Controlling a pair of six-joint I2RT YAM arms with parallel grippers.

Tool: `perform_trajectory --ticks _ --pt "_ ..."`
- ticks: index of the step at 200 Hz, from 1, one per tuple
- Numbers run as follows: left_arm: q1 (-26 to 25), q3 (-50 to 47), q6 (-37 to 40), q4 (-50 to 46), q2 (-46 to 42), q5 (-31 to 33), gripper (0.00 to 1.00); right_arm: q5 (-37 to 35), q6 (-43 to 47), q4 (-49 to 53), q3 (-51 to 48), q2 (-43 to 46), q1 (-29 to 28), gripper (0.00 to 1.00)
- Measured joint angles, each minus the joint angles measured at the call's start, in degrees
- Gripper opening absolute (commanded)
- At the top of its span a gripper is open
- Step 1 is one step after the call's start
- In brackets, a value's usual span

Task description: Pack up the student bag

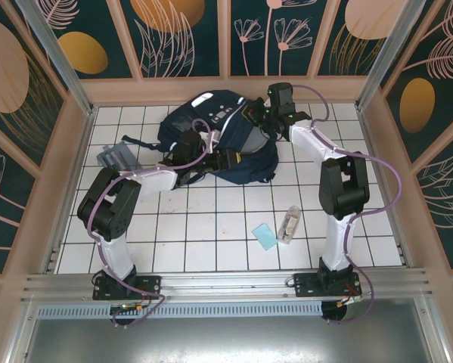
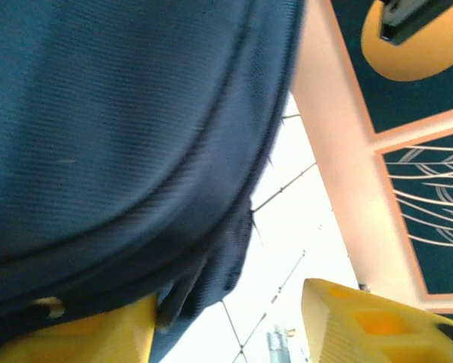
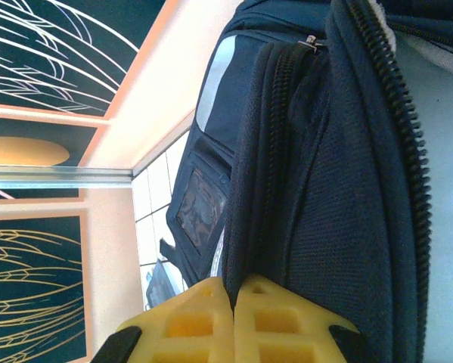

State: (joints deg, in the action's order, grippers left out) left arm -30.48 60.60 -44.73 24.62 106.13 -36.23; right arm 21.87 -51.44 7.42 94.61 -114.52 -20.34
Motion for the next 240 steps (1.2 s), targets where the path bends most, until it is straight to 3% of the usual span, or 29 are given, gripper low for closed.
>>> perform_trajectory --ticks 55,100,163,207,240 --pt "-2.21 2.45 0.66 0.87 0.00 -0.33 0.60 1.07 -0.59 0.09 -1.81 0.04 -0.52 0.00" --pt "-2.62 4.11 5.07 -6.58 -1.40 9.07 0.61 1.20 -0.59 0.09 -1.90 0.04 -0.96 0.00" --pt "-4.79 3.56 5.03 -16.74 -5.66 20.76 0.62 1.16 -1.46 -0.11 -2.56 0.04 -1.42 0.00" --pt "-5.53 1.84 2.82 -20.83 -8.11 24.46 0.62 1.16 -1.49 -0.87 -2.75 0.04 -1.46 0.00" --pt "-5.79 3.21 1.77 -22.58 -5.18 24.96 0.58 1.11 -1.49 -1.07 -2.75 0.04 -1.60 0.00"
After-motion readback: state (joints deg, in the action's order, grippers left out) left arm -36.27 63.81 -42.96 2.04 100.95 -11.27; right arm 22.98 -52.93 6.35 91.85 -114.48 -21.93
